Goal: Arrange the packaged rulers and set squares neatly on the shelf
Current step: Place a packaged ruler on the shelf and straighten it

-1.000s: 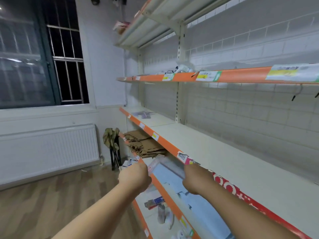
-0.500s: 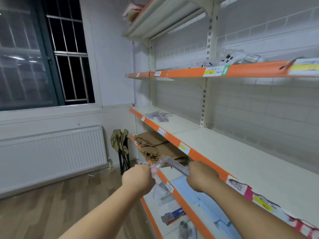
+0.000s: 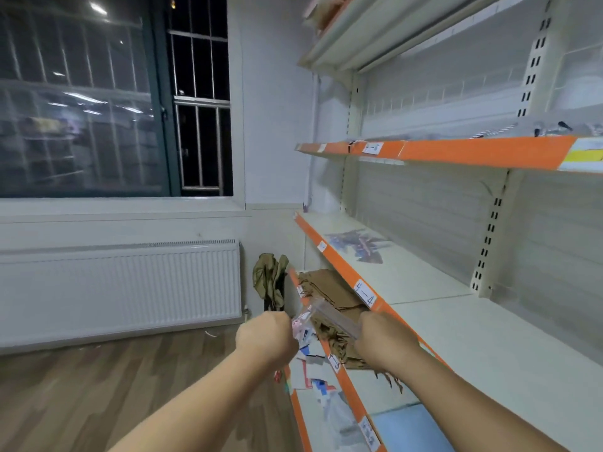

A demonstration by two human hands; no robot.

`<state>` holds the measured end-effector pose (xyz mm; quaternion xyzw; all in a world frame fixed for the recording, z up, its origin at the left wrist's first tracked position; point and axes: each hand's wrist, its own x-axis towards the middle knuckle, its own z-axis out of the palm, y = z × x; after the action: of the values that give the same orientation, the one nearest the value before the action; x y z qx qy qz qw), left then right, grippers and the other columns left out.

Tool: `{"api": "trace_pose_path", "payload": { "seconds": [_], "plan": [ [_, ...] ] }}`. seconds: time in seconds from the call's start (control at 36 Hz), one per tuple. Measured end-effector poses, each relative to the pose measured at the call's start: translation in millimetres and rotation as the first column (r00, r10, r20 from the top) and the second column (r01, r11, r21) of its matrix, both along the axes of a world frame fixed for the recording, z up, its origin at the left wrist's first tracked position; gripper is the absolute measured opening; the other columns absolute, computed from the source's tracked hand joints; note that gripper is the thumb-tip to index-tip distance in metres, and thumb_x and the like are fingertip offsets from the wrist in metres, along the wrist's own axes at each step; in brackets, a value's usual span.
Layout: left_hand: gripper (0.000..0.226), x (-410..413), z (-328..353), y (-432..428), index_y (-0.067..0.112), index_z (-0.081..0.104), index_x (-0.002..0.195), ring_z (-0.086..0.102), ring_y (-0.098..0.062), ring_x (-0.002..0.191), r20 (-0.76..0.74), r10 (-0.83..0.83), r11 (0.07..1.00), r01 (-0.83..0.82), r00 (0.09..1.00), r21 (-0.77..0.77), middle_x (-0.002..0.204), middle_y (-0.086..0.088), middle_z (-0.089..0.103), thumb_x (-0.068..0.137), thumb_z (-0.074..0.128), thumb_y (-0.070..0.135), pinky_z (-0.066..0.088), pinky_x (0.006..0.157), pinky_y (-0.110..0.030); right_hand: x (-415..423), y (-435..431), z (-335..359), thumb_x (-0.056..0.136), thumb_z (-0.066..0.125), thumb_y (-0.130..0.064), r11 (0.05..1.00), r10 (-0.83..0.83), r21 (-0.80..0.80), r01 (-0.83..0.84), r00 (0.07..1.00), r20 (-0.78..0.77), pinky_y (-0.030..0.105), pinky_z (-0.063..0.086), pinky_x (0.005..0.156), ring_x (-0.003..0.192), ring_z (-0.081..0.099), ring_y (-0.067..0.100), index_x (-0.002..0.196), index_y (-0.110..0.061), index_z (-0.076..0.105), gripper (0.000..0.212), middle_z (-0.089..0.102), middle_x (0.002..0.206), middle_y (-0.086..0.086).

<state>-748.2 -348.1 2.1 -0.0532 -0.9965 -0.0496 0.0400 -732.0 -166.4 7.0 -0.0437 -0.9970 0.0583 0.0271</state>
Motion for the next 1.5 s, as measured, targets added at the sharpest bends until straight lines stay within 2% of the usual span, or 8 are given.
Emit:
{"api": "trace_pose_path", "payload": {
  "seconds": [0.08, 0.39, 0.56, 0.69, 1.08, 1.22, 1.36, 1.5],
  "plan": [
    [0.02, -32, -1, -5, 0.016, 0.05, 0.085, 0.052, -0.021, 0.071, 0.012, 0.004, 1.0, -0.004, 1.0, -0.001, 0.079, 0.0, 0.053, 0.094, 0.05, 0.034, 0.04, 0.061, -0.027, -36, -6, -2, 0.09, 0.049, -0.016, 1.0, 0.024, -0.016, -0.024, 1.0, 0.016, 0.024, 0.028, 0.045, 0.073, 0.05, 0.024, 0.073, -0.018, 0.041, 0.019, 0.043, 0.078, 0.0],
    [0.014, -185, 3, -52, 0.015, 0.057, 0.089, 0.054, -0.019, 0.07, 0.009, -0.079, 0.997, 0.079, 0.997, -0.026, 0.075, 0.0, 0.052, 0.093, 0.047, 0.024, 0.043, 0.059, -0.028, -175, -58, 3, 0.091, 0.053, -0.029, 0.999, -0.018, -0.047, 0.019, 0.999, 0.026, 0.026, 0.037, 0.059, 0.082, 0.05, 0.022, 0.103, -0.012, 0.056, 0.021, 0.046, 0.094, 0.002],
    [0.012, -272, 14, -74, 0.016, 0.05, 0.084, 0.052, -0.02, 0.072, -0.02, -0.18, 0.983, 0.18, 0.983, -0.021, 0.073, 0.002, 0.049, 0.092, 0.048, 0.024, 0.043, 0.062, -0.026, -249, -72, 0, 0.089, 0.049, -0.013, 0.987, -0.15, -0.06, 0.149, 0.989, -0.011, 0.024, 0.028, 0.047, 0.076, 0.05, 0.02, 0.069, -0.02, 0.039, 0.024, 0.046, 0.085, 0.0],
    [0.011, -328, 9, -82, 0.015, 0.049, 0.084, 0.05, -0.019, 0.069, -0.017, -0.231, 0.973, 0.231, 0.973, -0.02, 0.066, 0.004, 0.043, 0.092, 0.046, 0.021, 0.038, 0.055, -0.025, -297, -78, 0, 0.089, 0.05, -0.015, 0.982, -0.181, -0.061, 0.18, 0.983, -0.008, 0.027, 0.037, 0.054, 0.08, 0.053, 0.02, 0.09, -0.018, 0.051, 0.003, 0.052, 0.095, 0.001],
    [0.021, -473, 5, -74, 0.02, 0.044, 0.069, 0.053, -0.019, 0.073, 0.036, -0.214, 0.977, 0.214, 0.976, 0.017, 0.069, 0.006, 0.047, 0.09, 0.045, 0.018, 0.037, 0.053, -0.023, -451, -70, -6, 0.092, 0.046, -0.021, 0.981, -0.185, -0.07, 0.182, 0.982, -0.032, 0.027, 0.038, 0.059, 0.081, 0.051, 0.022, 0.1, -0.014, 0.053, 0.013, 0.055, 0.101, 0.005],
    [0.023, -530, 13, -49, 0.014, 0.058, 0.107, 0.061, -0.025, 0.098, 0.034, -0.256, 0.967, 0.256, 0.966, 0.012, 0.107, -0.005, 0.062, 0.092, 0.047, 0.026, 0.046, 0.072, -0.028, -503, -44, -3, 0.093, 0.045, -0.02, 0.978, -0.205, -0.036, 0.203, 0.978, -0.045, 0.025, 0.033, 0.054, 0.085, 0.052, 0.023, 0.105, -0.012, 0.056, 0.019, 0.058, 0.11, 0.006],
    [0.026, -573, 19, -19, 0.013, 0.058, 0.107, 0.061, -0.024, 0.095, 0.007, -0.321, 0.947, 0.321, 0.947, -0.019, 0.107, -0.005, 0.063, 0.096, 0.043, 0.031, 0.043, 0.072, -0.029, -530, -18, -2, 0.089, 0.05, -0.019, 0.966, -0.258, -0.039, 0.257, 0.966, -0.028, 0.026, 0.032, 0.054, 0.101, 0.059, 0.026, 0.076, -0.019, 0.041, 0.016, 0.057, 0.109, 0.008],
    [0.014, -606, 19, 26, 0.017, 0.057, 0.097, 0.062, -0.021, 0.096, 0.013, -0.412, 0.911, 0.412, 0.911, 0.024, 0.107, -0.003, 0.063, 0.093, 0.047, 0.025, 0.043, 0.07, -0.028, -538, 18, -4, 0.088, 0.051, -0.024, 0.927, -0.372, -0.061, 0.37, 0.928, -0.021, 0.032, 0.047, 0.085, 0.109, 0.058, 0.025, 0.104, -0.013, 0.056, 0.02, 0.058, 0.119, 0.007]
  ]
}}
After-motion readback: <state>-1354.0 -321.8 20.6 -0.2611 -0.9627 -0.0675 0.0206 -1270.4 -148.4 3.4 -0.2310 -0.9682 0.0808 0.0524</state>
